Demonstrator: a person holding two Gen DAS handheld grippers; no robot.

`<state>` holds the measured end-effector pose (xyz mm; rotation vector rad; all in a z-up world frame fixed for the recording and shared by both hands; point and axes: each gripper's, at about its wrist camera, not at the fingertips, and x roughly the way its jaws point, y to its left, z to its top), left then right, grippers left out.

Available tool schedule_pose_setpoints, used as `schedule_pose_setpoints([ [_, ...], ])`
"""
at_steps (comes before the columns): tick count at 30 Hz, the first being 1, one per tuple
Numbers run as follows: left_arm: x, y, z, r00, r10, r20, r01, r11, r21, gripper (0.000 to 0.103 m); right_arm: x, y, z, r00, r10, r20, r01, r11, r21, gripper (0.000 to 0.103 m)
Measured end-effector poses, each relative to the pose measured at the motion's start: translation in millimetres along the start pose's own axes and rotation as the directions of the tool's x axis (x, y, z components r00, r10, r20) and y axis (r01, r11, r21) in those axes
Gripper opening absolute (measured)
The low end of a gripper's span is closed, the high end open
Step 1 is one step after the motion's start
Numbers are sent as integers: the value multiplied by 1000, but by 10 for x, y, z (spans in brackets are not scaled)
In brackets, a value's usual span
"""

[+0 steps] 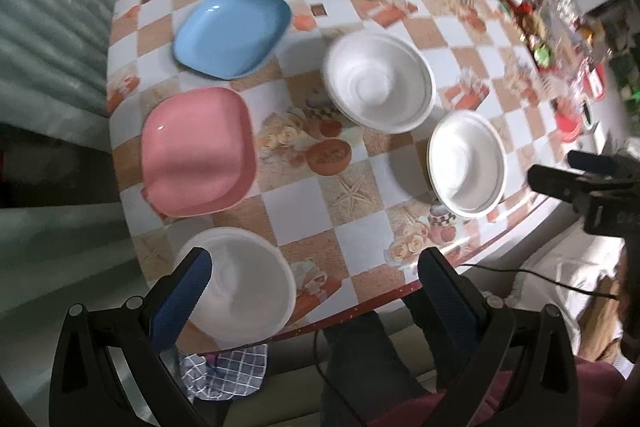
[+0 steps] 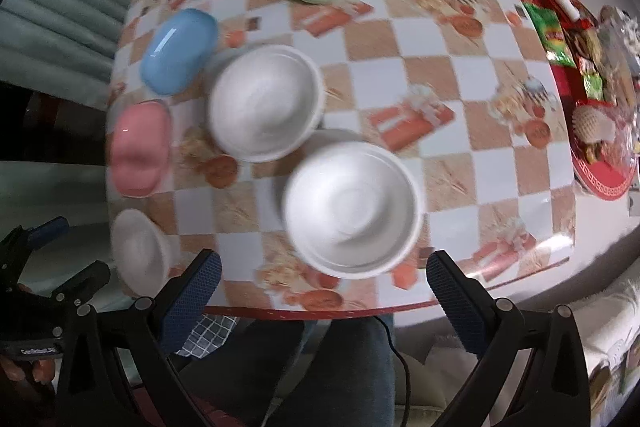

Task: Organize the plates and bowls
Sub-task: 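Reach the left gripper to the white bowl and grasp its rim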

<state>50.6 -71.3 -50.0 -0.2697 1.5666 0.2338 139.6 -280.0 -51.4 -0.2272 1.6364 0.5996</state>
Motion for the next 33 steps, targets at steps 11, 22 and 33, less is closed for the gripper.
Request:
schedule_pose_setpoints([
  [11, 784, -647, 121, 995, -92, -38, 84, 980, -180, 100, 684, -753, 143, 998, -18, -68, 17, 1000, -4, 103],
  [22, 1218, -799, 223, 998, -61, -1, 57, 939, -339, 98, 1099, -897, 449, 996, 24, -82, -29, 998, -58, 103],
  [33, 1521, -919, 158, 994, -94, -53, 70, 937, -342, 74, 1233, -706, 500, 987, 92, -130, -104, 990, -94, 85],
])
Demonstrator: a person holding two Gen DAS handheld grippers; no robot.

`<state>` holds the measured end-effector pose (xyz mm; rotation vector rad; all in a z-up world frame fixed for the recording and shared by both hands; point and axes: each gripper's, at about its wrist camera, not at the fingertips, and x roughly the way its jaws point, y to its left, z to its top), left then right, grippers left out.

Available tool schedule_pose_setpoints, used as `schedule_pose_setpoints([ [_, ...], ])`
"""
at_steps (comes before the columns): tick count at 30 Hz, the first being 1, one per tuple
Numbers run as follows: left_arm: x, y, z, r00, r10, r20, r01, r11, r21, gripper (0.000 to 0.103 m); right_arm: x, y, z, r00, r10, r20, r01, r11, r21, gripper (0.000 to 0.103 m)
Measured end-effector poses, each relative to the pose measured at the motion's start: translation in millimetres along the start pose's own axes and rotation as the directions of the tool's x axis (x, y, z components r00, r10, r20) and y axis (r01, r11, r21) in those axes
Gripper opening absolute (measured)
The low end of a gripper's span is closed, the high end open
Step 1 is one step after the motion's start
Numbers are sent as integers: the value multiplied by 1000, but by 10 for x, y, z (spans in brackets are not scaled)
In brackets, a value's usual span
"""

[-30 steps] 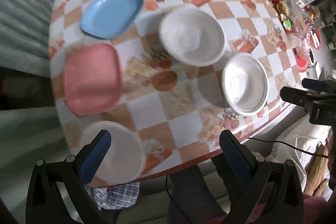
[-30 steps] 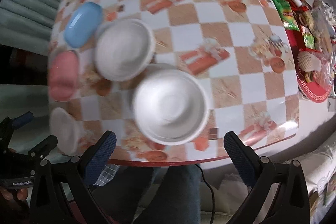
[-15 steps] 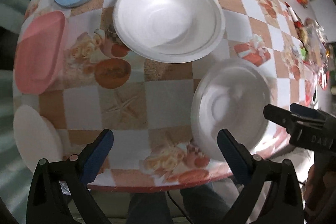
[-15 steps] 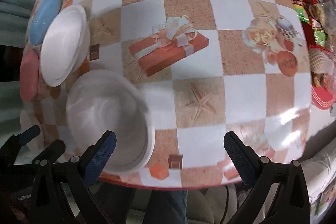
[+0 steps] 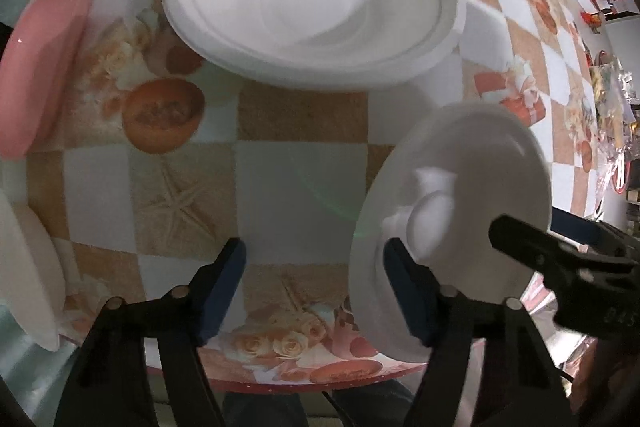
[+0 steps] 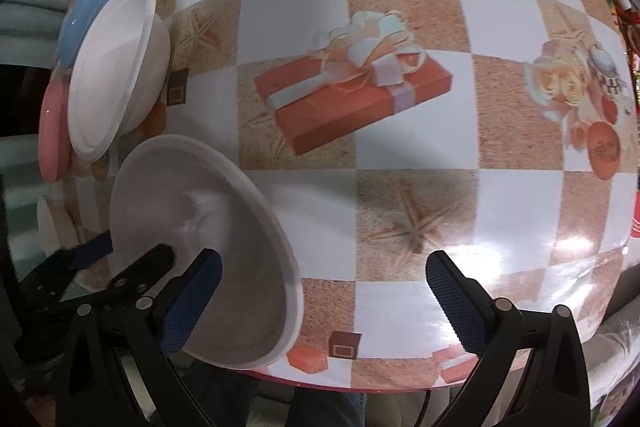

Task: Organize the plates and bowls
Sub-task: 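Reach the left gripper to the white bowl and grasp its rim, then carry the white bowl with the left gripper onto the white plate and release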

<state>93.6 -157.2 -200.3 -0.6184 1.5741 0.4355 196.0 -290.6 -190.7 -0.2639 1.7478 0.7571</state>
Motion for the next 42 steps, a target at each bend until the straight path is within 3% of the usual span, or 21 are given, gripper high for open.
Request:
schedule_pose_setpoints([
  [2, -6, -39, -43, 1000, -10, 8, 10, 1000, 15, 72, 14, 1, 6, 999, 27, -17, -27, 1000, 15, 65],
  [6, -21, -156, -118, 999, -32, 9, 31, 998, 56, 64, -18, 19, -48, 996, 82, -18, -82, 997, 15, 63],
  [7, -32, -194, -140, 999, -41, 4, 40, 997, 71, 57, -35, 23, -49, 996, 88, -20, -88, 996, 11, 58],
  [8, -49, -247, -140, 999, -55, -3, 55, 995, 82, 42, -44, 10, -46, 995, 98, -26, -98, 995, 9, 43],
  [9, -40, -299, -179, 996, -91, -27, 93, 991, 96, 36, -25, 25, -39, 992, 123, -33, -123, 992, 14, 36],
  [10, -40, -337, -194, 994, -100, -42, 103, 990, 100, 34, -30, 46, -45, 987, 153, -41, -153, 988, 24, 36],
  [12, -57, -423, -295, 998, -57, -38, 61, 991, 122, 34, -95, 116, -57, 991, 127, -33, -126, 992, 14, 36],
  [19, -378, -728, -376, 997, -69, -34, 73, 990, 124, 34, -402, 105, -49, 991, 133, -18, -133, 991, -2, 36],
  [25, -783, -515, -563, 997, -83, 12, 81, 992, 97, 34, -795, 305, -89, 993, 120, -4, -120, 991, -62, 36],
  [28, -922, -310, -666, 996, -84, 43, 80, 994, 72, 34, -993, 521, -156, 993, 117, 8, -115, 988, -102, 36],
  [32, -1097, 56, -510, 991, -93, 91, 89, 995, 45, 34, -1149, 905, -242, 991, 133, 27, -128, 982, -138, 36],
  [36, -1223, 479, -515, 988, -74, 134, 69, 997, 45, 34, -978, 1176, -326, 990, 134, 39, -125, 974, -190, 36],
  [42, -1398, 1250, -641, 990, -32, 137, 29, 999, 22, 34, -737, 1819, -442, 990, 144, 5, -140, 967, -211, 36],
])
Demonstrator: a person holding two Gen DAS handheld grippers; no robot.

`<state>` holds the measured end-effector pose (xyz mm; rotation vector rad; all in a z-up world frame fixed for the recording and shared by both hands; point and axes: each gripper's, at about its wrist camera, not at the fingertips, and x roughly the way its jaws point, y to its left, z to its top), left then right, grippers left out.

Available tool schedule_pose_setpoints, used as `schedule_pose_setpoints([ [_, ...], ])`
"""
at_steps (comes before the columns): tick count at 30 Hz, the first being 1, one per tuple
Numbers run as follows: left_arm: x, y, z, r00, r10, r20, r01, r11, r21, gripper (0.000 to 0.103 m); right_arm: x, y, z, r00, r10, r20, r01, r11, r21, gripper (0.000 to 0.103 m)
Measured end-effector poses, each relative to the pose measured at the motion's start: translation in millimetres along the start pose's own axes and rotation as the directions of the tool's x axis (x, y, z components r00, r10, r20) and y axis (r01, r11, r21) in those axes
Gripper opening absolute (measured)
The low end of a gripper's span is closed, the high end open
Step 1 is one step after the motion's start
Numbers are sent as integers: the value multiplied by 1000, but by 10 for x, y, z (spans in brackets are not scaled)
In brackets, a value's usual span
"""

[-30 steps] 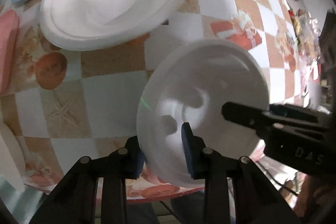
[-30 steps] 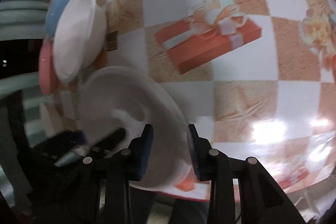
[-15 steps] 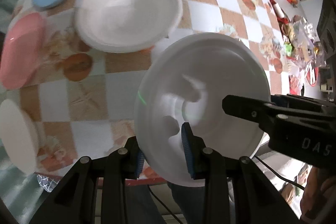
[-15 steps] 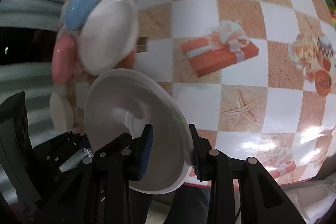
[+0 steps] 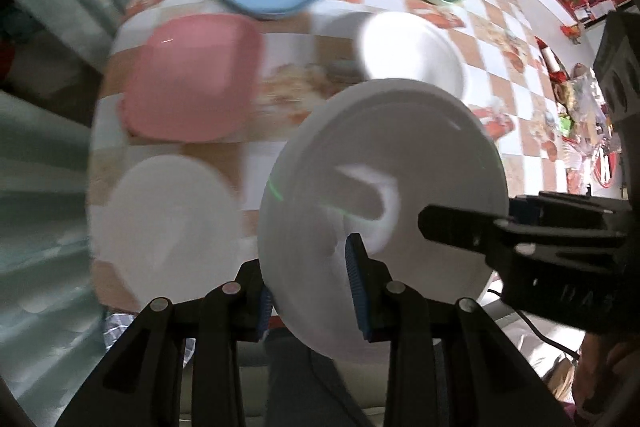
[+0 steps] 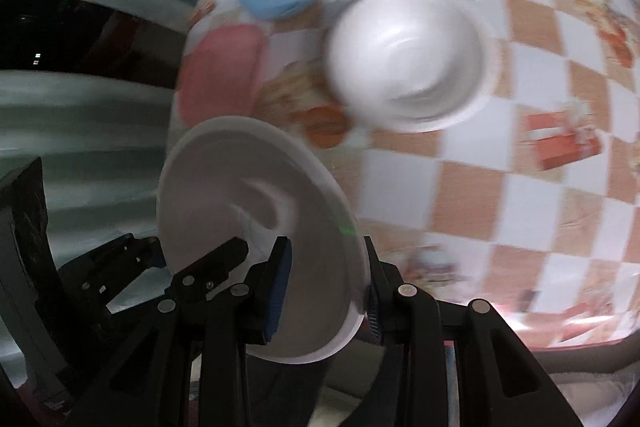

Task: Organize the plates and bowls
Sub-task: 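Carry the white bowl with the left gripper onto the white plate and release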

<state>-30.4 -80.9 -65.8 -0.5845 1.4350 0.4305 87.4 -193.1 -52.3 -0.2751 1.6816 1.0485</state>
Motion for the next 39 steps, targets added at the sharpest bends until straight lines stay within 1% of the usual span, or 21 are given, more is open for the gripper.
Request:
schedule_pose_setpoints([
  [5, -100, 491, -116, 1000, 1, -6, -1, 1000, -28, 34, 167, 475, 6, 1000, 6, -18, -7, 999, -39, 36],
  [10, -107, 710, -237, 1000, -1, -6, 1, 998, -68, 34, 321, 828, 72, 999, -15, -42, 12, 997, -81, 36],
  [13, -94, 804, -278, 1000, -11, -8, 10, 996, -90, 34, 343, 928, 77, 998, -26, -57, 20, 995, -99, 36],
  [17, -74, 976, -302, 1000, -5, -13, 3, 993, -118, 34, 531, 1140, 220, 996, -49, -71, 40, 991, -126, 36],
  [19, -49, 1038, -289, 1000, 0, -11, -1, 992, -128, 34, 547, 1172, 231, 996, -56, -74, 45, 990, -135, 36],
  [20, -34, 1074, -286, 1000, -2, -10, 1, 991, -133, 34, 535, 1118, 204, 995, -60, -77, 49, 989, -139, 36],
  [23, 42, 1132, -273, 1000, 8, -19, -11, 990, -138, 34, 679, 1114, 232, 994, -67, -87, 54, 989, -135, 36],
  [27, 158, 1157, -264, 999, 33, -32, -36, 992, -120, 34, 792, 1121, 284, 992, -80, -95, 67, 989, -132, 36],
  [30, 254, 1169, -263, 998, 37, -44, -42, 993, -111, 34, 875, 1144, 341, 991, -92, -98, 79, 988, -132, 36],
  [31, 281, 1170, -260, 998, 41, -45, -45, 993, -110, 36, 894, 1142, 357, 990, -94, -103, 80, 988, -131, 37],
  [32, 307, 1172, -259, 998, 44, -48, -49, 993, -106, 40, 908, 1143, 369, 990, -91, -105, 77, 989, -129, 37],
  [33, 331, 1170, -258, 998, 40, -47, -44, 994, -101, 42, 924, 1151, 380, 991, -88, -104, 75, 989, -128, 37],
  [34, 345, 1166, -257, 998, 37, -42, -41, 994, -97, 46, 937, 1150, 388, 991, -85, -104, 71, 989, -128, 37],
  [35, 355, 1163, -252, 998, 38, -41, -42, 995, -93, 54, 958, 1143, 390, 991, -79, -107, 65, 990, -125, 37],
  [36, 360, 1155, -256, 998, 49, -40, -52, 995, -88, 58, 977, 1122, 370, 991, -74, -108, 60, 990, -125, 49],
  [37, 353, 1156, -258, 997, 61, -36, -64, 994, -86, 69, 979, 1117, 363, 992, -73, -104, 60, 990, -124, 63],
  [38, 348, 1162, -259, 997, 74, -30, -76, 993, -90, 77, 968, 1115, 355, 993, -76, -95, 64, 990, -125, 92],
  [39, 347, 1168, -261, 997, 78, -25, -80, 992, -97, 79, 952, 1118, 354, 994, -74, -86, 63, 990, -126, 99],
])
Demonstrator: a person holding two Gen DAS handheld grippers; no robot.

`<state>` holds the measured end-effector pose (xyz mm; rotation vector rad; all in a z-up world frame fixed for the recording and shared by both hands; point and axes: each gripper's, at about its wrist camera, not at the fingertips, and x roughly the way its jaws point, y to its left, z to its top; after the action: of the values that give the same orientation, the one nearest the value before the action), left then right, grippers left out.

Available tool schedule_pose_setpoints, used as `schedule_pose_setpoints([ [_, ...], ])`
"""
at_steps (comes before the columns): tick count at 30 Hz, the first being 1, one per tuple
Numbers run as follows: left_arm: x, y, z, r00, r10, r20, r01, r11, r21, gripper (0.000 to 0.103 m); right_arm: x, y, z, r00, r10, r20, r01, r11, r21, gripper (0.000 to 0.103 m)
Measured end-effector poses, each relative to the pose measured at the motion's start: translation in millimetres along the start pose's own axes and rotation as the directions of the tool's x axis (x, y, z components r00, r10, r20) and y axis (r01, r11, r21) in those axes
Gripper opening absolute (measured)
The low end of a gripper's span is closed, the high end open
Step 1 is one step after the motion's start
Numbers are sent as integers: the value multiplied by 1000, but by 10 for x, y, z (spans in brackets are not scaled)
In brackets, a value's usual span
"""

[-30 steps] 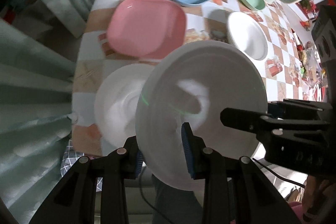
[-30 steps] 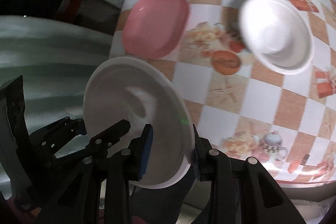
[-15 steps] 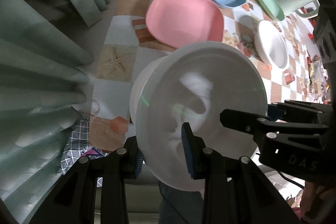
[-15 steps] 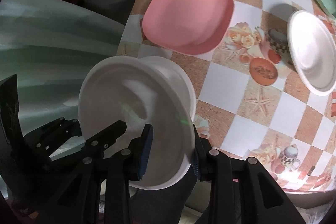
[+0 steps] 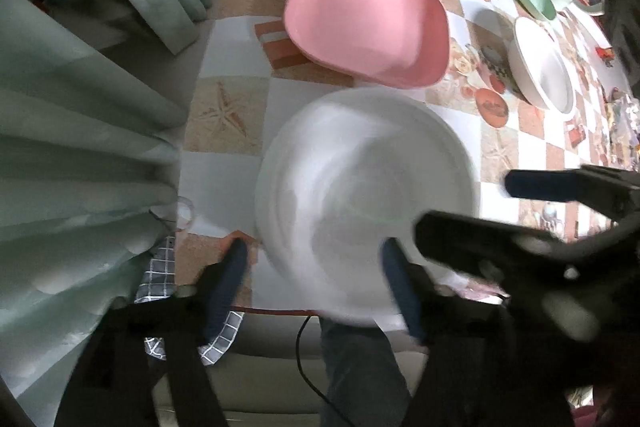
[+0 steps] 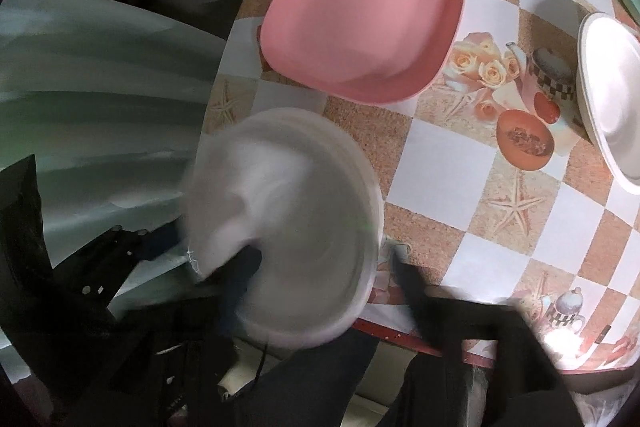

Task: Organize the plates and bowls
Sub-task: 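Carry the white bowl with the left gripper onto the white plate and release, then move the left gripper toward the other white bowl beside the pink plate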

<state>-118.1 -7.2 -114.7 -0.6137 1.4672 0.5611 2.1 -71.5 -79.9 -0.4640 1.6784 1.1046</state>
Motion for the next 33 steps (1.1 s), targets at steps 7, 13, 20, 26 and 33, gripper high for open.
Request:
schedule_pose_setpoints([
  [7, -107, 138, 58, 998, -59, 33, 61, 996, -59, 103, -256, -238, -53, 997, -60, 43, 57, 996, 63, 99],
  [13, -317, 85, 169, 987, -151, 59, 151, 988, -7, 103, -484, -640, -355, 997, -55, 49, 45, 983, 176, 102],
  [20, -453, -335, 316, 981, -189, 43, 180, 972, 154, 103, -661, -1166, -765, 995, -72, 69, 43, 932, 360, 102],
  [26, -474, -762, 442, 981, -192, 0, 185, 947, 261, 103, -861, -1475, -930, 988, -103, 114, 41, 891, 452, 102],
  [33, -335, -1178, 586, 985, -168, -44, 173, 937, 302, 103, -950, -1800, -956, 984, -139, 110, 65, 861, 504, 102],
])
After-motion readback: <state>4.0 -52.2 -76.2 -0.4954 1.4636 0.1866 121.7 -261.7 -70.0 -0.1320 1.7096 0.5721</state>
